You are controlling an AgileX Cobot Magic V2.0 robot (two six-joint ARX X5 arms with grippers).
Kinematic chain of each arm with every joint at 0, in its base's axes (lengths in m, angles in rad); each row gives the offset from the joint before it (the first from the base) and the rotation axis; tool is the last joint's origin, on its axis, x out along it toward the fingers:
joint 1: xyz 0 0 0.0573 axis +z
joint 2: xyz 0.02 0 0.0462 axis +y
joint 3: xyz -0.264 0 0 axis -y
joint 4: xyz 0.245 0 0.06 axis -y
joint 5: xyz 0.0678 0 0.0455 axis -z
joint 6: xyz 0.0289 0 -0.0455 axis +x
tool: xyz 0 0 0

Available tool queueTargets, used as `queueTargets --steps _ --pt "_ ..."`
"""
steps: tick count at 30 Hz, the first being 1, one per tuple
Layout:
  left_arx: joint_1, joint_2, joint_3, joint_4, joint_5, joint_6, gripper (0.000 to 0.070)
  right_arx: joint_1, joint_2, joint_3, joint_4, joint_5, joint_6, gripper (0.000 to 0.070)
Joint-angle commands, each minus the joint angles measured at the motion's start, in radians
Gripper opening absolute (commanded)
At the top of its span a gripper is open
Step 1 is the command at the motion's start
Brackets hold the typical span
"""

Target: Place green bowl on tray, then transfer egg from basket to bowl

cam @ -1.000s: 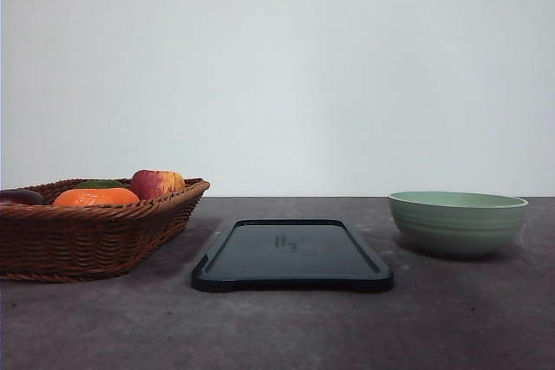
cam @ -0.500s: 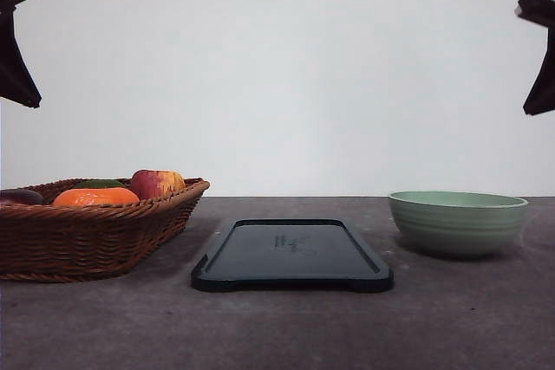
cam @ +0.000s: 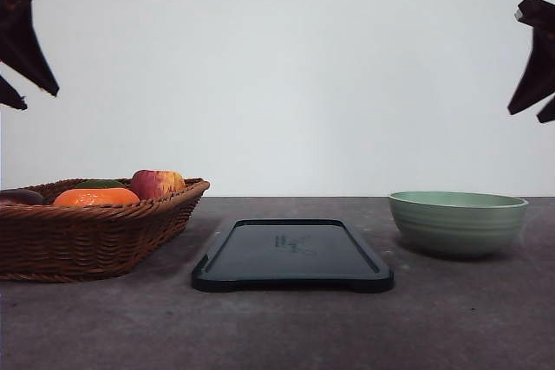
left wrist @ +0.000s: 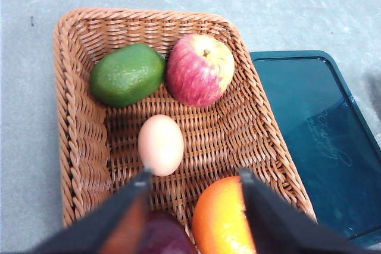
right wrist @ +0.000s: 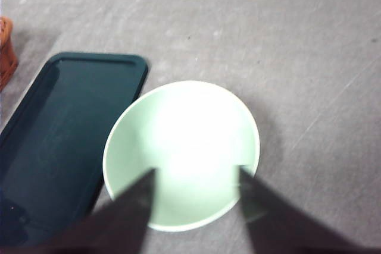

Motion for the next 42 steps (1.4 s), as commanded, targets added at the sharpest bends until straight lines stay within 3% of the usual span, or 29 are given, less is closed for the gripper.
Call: queueTargets --steps 1,7,21,27,40,42 --pt "-0.003 0.008 0.023 0.008 0.003 0.005 0.0357 0.000 0.007 0.029 -0.017 -0.004 -0.003 0.0344" --pt "-0.003 0.008 0.023 0.008 0.003 0.001 0.0356 -0.003 0.031 0.162 -0.213 0.014 0.002 0.0266" --pt "-0.003 0.008 0.023 0.000 0.003 -0.021 0.0356 -0.009 0.354 0.560 -0.631 0.037 -0.034 0.0267" --pt "-0.003 0.008 0.023 0.000 0.003 -0.021 0.0356 -0.007 0.513 0.646 -0.658 0.090 -0.059 0.0267" --pt "-0.003 0.008 0.023 0.003 0.003 -0.021 0.0356 -0.007 0.716 0.665 -0.603 0.094 -0.079 0.0263" --pt "-0.003 0.008 0.023 0.003 0.003 -0.021 0.0356 -0.007 0.733 0.665 -0.596 0.094 -0.079 0.0216"
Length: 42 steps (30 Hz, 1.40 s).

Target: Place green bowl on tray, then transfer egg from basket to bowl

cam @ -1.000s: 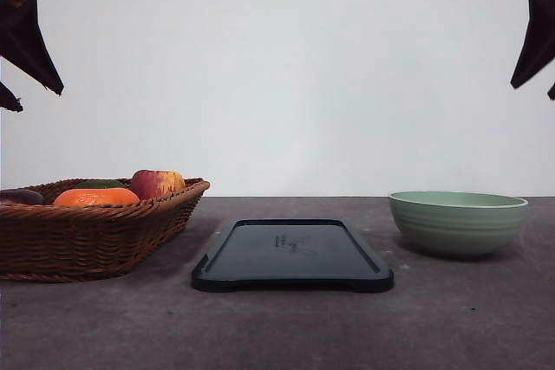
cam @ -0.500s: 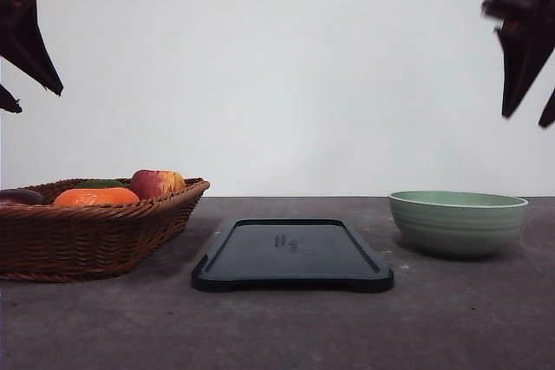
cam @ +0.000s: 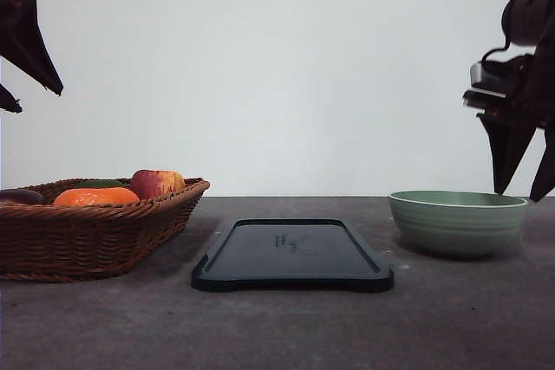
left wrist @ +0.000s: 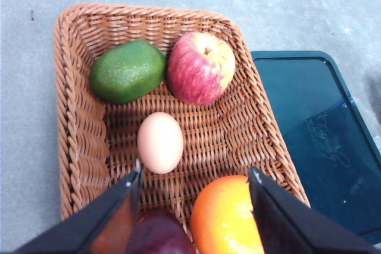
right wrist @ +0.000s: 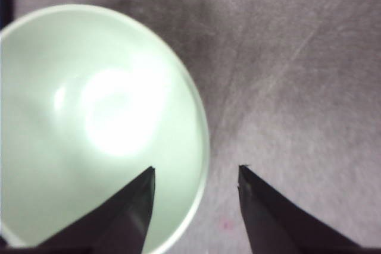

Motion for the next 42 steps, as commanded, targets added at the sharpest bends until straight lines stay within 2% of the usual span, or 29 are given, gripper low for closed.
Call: queueTargets --steps 1,6,10,15,19,22,26,33,42 --pt "-0.003 0.008 0.023 0.008 0.003 0.000 0.0356 0.000 0.030 0.023 0.009 0.005 -0.012 0.0175" --pt "-0.003 0.008 0.023 0.008 0.003 0.000 0.0355 0.000 0.049 0.024 0.015 0.009 -0.015 0.0000" --pt "-0.003 0.008 0.023 0.008 0.003 0.000 0.0352 0.000 0.049 0.052 -0.018 0.034 -0.015 0.0000" --pt "-0.003 0.008 0.023 0.008 0.003 -0.001 0.0351 0.007 0.049 0.175 -0.167 0.028 -0.015 0.0000" --pt "-0.003 0.008 0.023 0.008 0.003 -0.001 0.0350 0.042 0.049 0.299 -0.296 0.020 -0.015 0.0000" --pt "-0.003 0.008 0.023 0.008 0.003 -0.001 0.0350 0.096 0.049 0.380 -0.341 0.021 -0.013 0.0000" --pt "-0.003 0.008 0.023 0.007 0.003 -0.001 0.0350 0.185 0.050 0.436 -0.319 0.021 -0.008 0.0000" --pt "-0.003 0.008 0.023 0.006 0.003 -0.001 0.0350 0.327 0.095 0.446 -0.220 0.020 0.029 0.0000" --pt "-0.003 0.008 0.023 0.006 0.003 -0.001 0.0350 0.398 0.216 0.447 -0.119 0.021 0.064 0.0000"
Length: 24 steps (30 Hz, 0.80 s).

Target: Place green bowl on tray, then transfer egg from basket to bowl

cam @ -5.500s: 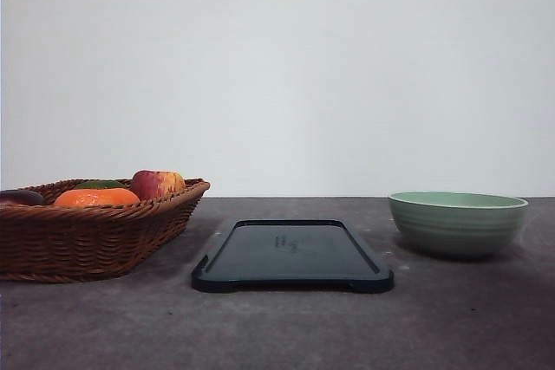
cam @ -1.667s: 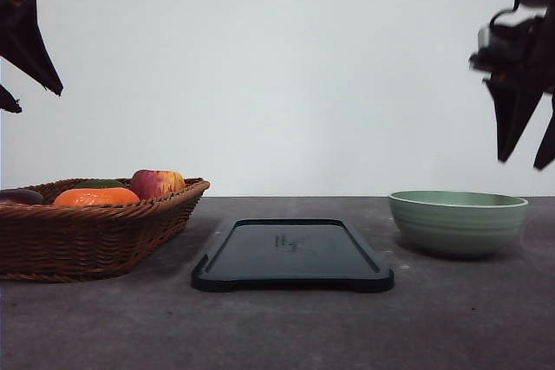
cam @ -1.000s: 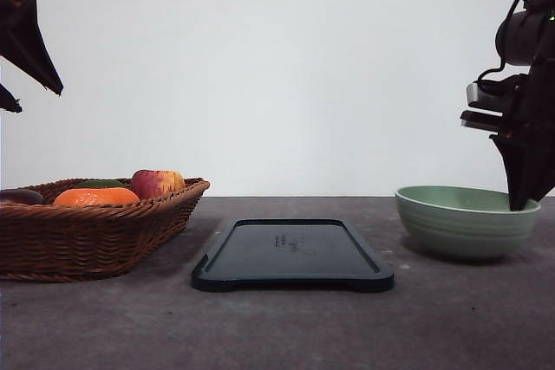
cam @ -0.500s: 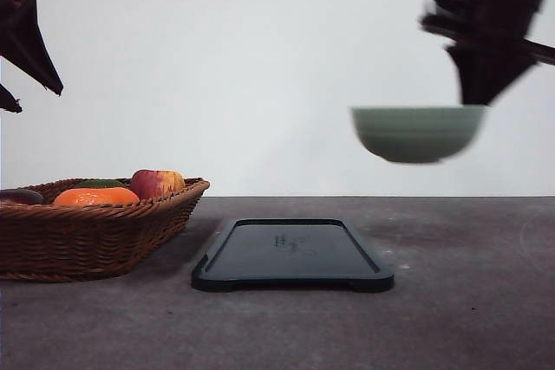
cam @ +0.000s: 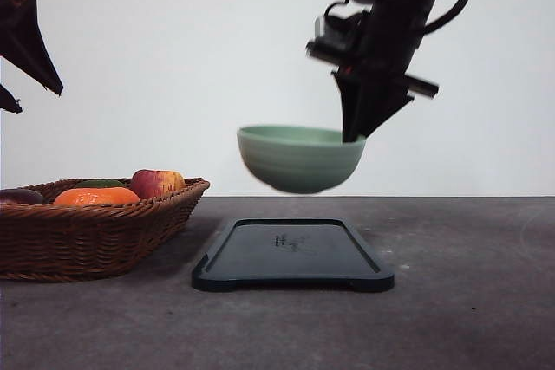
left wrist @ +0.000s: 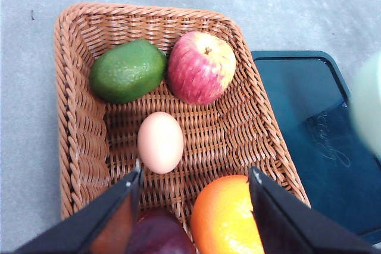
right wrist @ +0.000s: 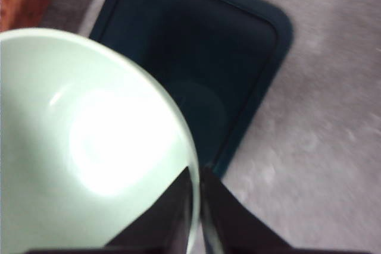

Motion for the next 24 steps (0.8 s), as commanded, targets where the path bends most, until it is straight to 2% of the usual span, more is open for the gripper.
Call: queueTargets --steps 1,16,18,21,24 --pt "-0.003 0.008 0.023 0.007 0.003 -0.001 0.0350 0.012 0.037 0.025 0.015 -0.002 0.022 0.0000" --pt "-0.003 0.008 0.023 0.005 0.003 -0.001 0.0350 0.028 0.146 0.025 0.043 0.000 0.045 0.0010" --pt "-0.003 0.008 0.023 0.004 0.003 -0.001 0.0350 0.029 0.146 0.025 0.043 -0.001 0.045 0.0072" --pt "-0.003 0.008 0.023 0.003 0.003 -0.001 0.0350 0.030 0.146 0.025 0.041 -0.001 0.045 0.0249" --pt "-0.003 0.008 0.023 0.002 0.003 -0.001 0.0350 0.029 0.140 0.031 0.027 -0.001 0.048 0.0274"
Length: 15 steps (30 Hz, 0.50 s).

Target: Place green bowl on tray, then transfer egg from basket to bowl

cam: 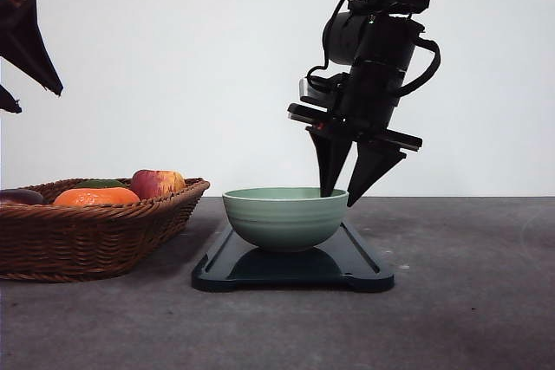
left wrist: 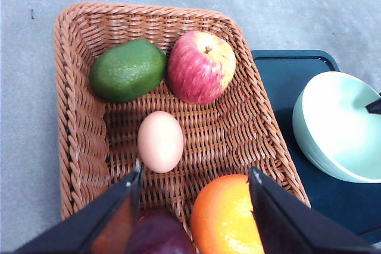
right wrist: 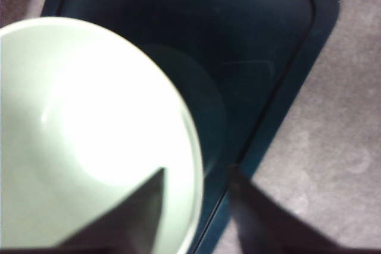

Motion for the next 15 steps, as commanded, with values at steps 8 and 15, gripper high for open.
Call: queueTargets --steps 8,15 --pt "-0.003 0.008 0.023 0.002 0.003 -0.001 0.0350 0.008 -0.124 -0.029 0.088 0.059 -0.035 0.0271" --pt "-0.003 0.008 0.023 0.001 0.003 -0.001 0.0350 0.005 -0.390 -0.381 0.395 0.049 -0.047 0.0270"
